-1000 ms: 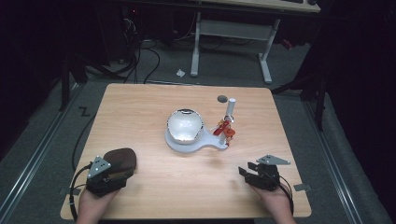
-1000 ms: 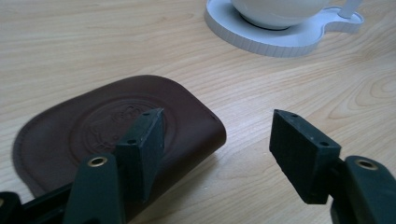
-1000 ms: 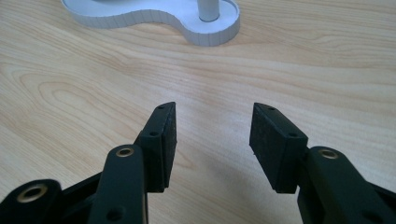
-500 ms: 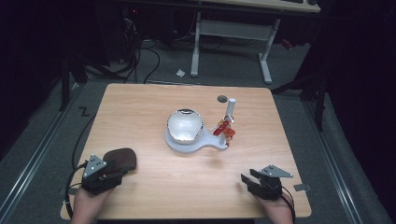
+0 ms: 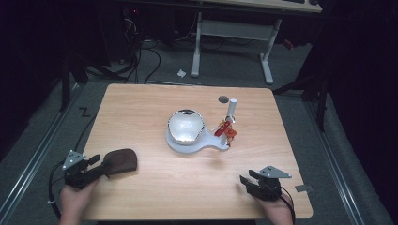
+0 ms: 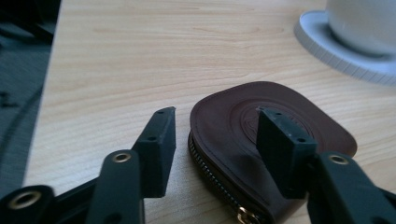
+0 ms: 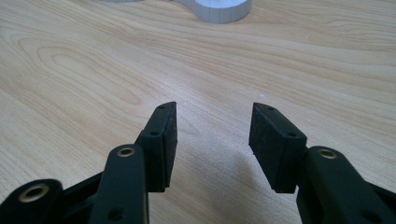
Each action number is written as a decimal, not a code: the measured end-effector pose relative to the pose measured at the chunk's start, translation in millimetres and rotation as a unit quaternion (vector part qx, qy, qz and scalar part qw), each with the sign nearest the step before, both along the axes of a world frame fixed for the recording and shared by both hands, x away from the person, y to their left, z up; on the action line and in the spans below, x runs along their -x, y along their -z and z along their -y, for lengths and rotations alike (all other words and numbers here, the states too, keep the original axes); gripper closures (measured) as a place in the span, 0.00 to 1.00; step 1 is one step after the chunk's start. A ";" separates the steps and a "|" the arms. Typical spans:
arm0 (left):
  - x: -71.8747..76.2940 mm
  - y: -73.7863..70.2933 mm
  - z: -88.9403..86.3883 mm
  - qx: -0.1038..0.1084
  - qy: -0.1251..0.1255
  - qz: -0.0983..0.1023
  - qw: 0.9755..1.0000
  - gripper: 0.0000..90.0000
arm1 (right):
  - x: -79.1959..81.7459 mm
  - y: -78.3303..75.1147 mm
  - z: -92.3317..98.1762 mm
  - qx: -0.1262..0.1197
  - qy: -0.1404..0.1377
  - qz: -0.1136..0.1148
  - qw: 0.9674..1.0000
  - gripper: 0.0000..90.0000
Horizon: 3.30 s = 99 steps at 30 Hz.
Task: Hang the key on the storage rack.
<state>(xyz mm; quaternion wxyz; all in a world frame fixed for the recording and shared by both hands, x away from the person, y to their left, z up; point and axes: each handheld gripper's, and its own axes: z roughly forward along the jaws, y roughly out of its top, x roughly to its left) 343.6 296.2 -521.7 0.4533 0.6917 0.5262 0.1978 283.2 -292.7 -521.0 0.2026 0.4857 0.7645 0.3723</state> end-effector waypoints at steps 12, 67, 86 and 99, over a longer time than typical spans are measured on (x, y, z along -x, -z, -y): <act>-14.3 10.7 -5.5 0.070 0.016 -0.044 0.996 0.66 | 0.4 -0.7 1.9 -0.006 0.014 0.003 1.000 0.58; 31.5 -36.0 45.4 0.024 0.060 0.101 0.993 0.97 | 0.8 -2.5 7.6 -0.009 0.018 0.006 1.000 0.58; 28.3 -52.4 81.4 0.026 0.074 0.113 0.990 0.97 | 1.5 -4.2 9.9 -0.016 0.014 0.013 1.000 0.58; 20.1 -72.2 101.3 0.032 0.080 0.130 0.988 0.97 | 0.3 -4.9 13.1 -0.021 0.012 0.015 1.000 0.58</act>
